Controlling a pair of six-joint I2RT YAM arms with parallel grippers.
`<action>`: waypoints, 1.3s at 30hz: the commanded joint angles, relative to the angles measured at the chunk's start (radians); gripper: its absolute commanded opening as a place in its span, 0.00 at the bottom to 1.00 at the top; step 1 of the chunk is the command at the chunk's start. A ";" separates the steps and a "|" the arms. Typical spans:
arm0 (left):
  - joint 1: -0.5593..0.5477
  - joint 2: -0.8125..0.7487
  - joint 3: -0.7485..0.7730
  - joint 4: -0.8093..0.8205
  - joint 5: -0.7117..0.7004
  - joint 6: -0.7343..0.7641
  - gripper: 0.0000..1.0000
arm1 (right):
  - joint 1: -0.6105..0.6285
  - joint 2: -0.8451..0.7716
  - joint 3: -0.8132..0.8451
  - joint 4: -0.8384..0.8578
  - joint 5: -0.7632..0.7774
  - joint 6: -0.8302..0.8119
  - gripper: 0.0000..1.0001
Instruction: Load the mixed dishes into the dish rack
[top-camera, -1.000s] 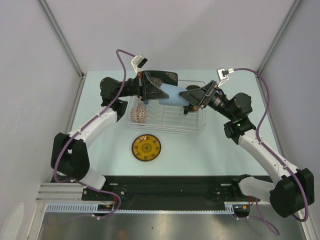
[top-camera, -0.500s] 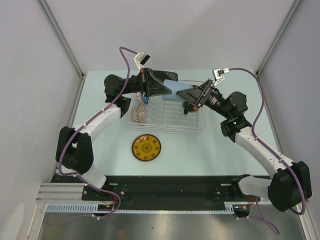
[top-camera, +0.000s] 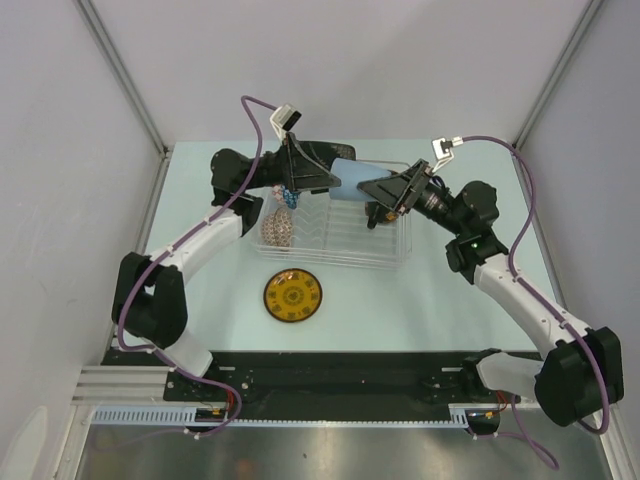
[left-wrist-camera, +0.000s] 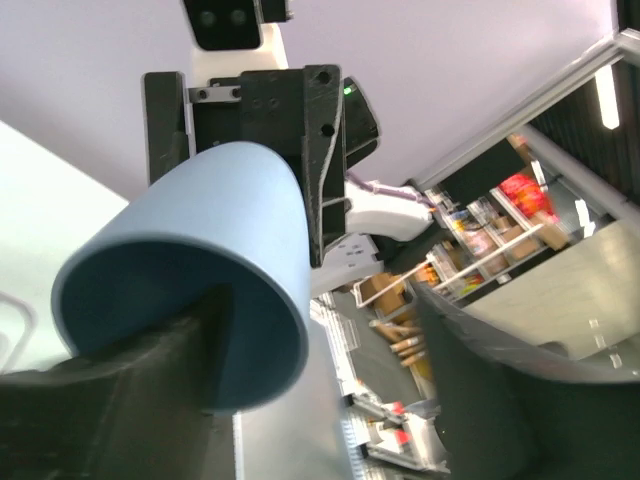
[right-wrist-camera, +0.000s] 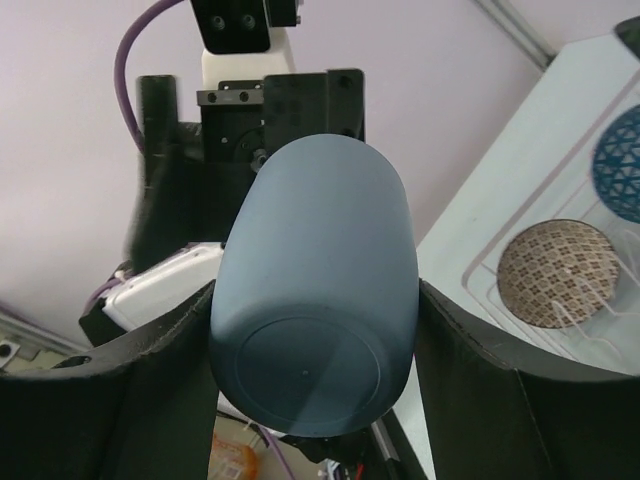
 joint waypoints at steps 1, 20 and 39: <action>0.021 -0.022 -0.010 -0.038 0.022 0.040 0.99 | -0.025 -0.072 0.066 -0.122 0.049 -0.183 0.27; 0.405 -0.243 0.185 -1.590 -0.215 1.551 1.00 | 0.116 0.248 0.543 -1.336 0.691 -0.753 0.00; 0.405 -0.300 0.050 -1.633 -0.257 1.622 1.00 | 0.188 0.552 0.669 -1.436 0.869 -0.816 0.00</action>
